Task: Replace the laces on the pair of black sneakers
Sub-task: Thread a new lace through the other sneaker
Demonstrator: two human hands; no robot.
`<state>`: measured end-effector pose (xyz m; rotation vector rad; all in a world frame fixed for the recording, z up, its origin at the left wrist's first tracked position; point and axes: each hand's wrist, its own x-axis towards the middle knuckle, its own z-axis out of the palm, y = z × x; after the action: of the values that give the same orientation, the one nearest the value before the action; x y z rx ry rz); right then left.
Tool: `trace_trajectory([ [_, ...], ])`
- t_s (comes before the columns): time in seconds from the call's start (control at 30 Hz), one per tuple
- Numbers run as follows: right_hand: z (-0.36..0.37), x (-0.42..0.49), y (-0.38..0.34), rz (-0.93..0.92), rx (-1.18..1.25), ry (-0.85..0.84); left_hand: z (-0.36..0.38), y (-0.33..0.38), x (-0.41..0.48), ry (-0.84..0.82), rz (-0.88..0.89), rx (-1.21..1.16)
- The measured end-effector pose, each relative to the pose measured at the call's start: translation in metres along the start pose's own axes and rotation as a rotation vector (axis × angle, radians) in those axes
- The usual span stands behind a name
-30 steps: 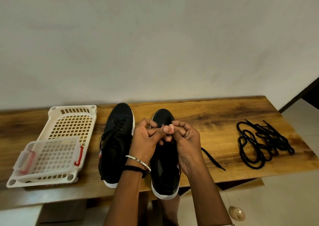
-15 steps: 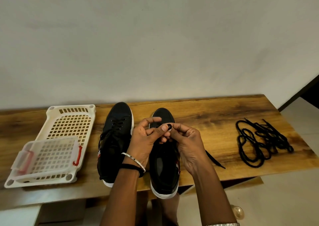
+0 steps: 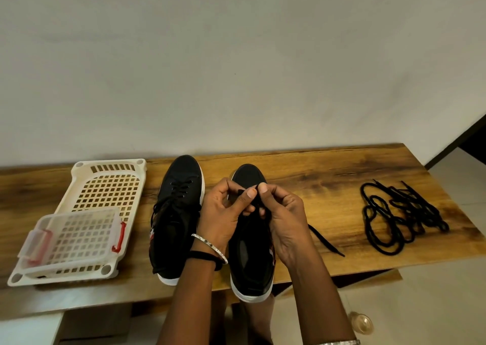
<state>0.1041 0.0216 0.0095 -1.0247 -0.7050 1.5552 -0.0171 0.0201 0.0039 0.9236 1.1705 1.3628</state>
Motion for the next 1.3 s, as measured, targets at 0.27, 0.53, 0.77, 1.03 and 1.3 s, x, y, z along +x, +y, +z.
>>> trace_trajectory([
  [0.27, 0.004, 0.000, 0.004, -0.016, -0.100, 0.095, -0.006, 0.003, -0.004, -0.047, 0.236, 0.308],
  [0.53, -0.001, 0.005, -0.001, 0.086, 0.098, 0.198, -0.006, 0.000, -0.004, -0.033, 0.622, 0.989],
  [0.77, -0.009, -0.001, -0.015, 0.058, 0.112, -0.010, -0.005, -0.003, -0.001, -0.044, 0.477, 1.156],
  [1.03, -0.027, -0.003, -0.017, 0.067, -0.133, -0.295, -0.014, 0.008, -0.004, -0.251, 0.017, 0.398],
  [1.3, -0.030, -0.002, -0.016, -0.139, -0.335, -0.159, -0.014, 0.010, -0.005, -0.132, -0.128, 0.153],
])
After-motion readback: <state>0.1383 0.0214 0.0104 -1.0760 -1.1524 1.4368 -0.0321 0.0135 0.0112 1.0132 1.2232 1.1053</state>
